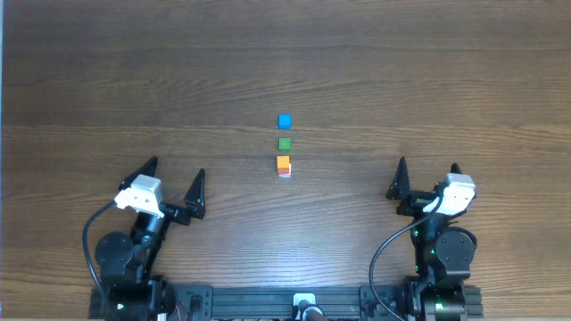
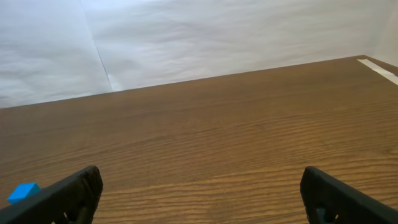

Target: Stack Cubes

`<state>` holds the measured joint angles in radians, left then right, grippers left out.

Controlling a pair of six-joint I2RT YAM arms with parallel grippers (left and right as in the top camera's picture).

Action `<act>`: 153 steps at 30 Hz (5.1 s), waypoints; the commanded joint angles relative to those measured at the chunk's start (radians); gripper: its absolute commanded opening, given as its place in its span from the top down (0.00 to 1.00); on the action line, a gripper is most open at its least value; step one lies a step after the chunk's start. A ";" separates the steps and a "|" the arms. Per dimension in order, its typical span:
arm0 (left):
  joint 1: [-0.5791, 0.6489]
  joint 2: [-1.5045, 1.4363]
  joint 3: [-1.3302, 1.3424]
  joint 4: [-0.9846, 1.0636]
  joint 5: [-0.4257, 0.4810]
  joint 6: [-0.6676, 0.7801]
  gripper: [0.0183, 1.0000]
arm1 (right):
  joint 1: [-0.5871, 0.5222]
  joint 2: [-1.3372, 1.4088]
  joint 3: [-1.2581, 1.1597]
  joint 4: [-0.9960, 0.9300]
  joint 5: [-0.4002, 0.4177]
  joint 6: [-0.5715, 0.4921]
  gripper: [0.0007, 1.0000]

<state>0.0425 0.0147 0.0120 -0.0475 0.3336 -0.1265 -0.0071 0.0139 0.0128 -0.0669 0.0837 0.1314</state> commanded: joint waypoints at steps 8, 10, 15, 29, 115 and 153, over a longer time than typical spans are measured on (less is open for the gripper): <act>0.005 -0.012 -0.006 0.002 0.010 0.015 0.00 | -0.005 -0.008 -0.007 0.075 -0.111 -0.027 0.01; 0.005 -0.012 -0.006 0.002 0.010 0.015 0.00 | -0.005 -0.008 -0.004 0.116 -0.202 -0.064 0.01; 0.005 -0.012 -0.006 0.002 0.010 0.015 0.00 | -0.004 0.006 0.099 0.063 -0.283 -0.084 0.01; 0.005 -0.012 -0.006 0.002 0.010 0.015 0.00 | -0.003 0.616 0.802 -0.270 -0.458 -0.149 0.01; 0.005 -0.012 -0.006 0.002 0.010 0.015 0.00 | 0.625 2.171 1.600 -0.834 -0.146 0.428 0.45; 0.005 -0.012 -0.006 0.002 0.010 0.015 0.00 | 0.628 2.144 1.624 -0.847 -0.126 0.429 0.99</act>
<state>0.0425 0.0101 0.0120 -0.0471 0.3344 -0.1265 0.6216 2.1777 1.6249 -0.9092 -0.0532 0.5610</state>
